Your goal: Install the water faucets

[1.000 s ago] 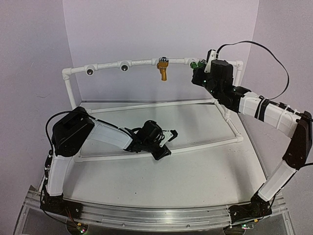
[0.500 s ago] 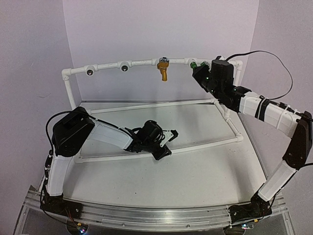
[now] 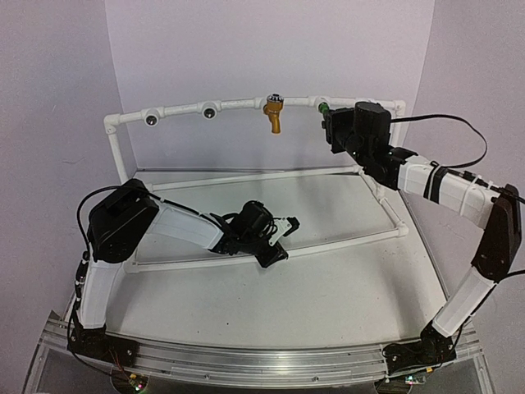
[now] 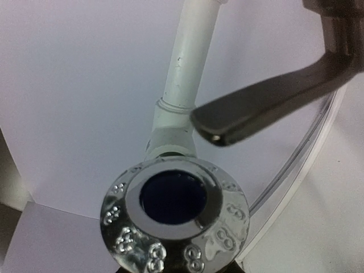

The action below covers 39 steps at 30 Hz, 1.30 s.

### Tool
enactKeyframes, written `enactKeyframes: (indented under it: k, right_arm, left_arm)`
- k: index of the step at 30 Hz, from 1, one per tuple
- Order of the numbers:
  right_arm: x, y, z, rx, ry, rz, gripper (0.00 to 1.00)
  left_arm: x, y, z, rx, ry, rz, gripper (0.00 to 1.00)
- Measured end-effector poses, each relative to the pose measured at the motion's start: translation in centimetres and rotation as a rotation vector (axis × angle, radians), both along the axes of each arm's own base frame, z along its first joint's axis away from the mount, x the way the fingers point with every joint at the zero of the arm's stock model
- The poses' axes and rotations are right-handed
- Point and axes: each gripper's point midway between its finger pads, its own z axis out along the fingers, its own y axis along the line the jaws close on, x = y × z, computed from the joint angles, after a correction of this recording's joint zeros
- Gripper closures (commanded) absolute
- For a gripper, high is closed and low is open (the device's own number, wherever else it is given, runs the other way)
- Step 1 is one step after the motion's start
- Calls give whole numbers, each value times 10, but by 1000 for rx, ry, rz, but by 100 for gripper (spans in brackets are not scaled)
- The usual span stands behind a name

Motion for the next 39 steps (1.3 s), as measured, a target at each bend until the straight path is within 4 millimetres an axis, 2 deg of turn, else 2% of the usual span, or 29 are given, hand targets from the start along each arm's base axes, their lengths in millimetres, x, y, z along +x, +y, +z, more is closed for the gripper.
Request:
enactKeyframes:
  k: [17, 22, 25, 29, 39]
  right_arm:
    - [4, 3, 1, 529, 41, 24, 99]
    - [0, 2, 1, 579, 56, 33, 85]
    - [-3, 0, 1, 574, 54, 37, 79]
    - [-7, -2, -1, 554, 51, 39, 66]
    - [-10, -8, -28, 420, 80, 0, 9]
  left_arm:
    - [0, -1, 1, 9, -7, 5, 88]
    - [-1, -1, 0, 16, -11, 8, 88]
    - [-1, -1, 0, 19, -12, 10, 88]
    - [-2, -1, -1, 24, -10, 8, 88]
    - [-26, -14, -3, 30, 13, -31, 88]
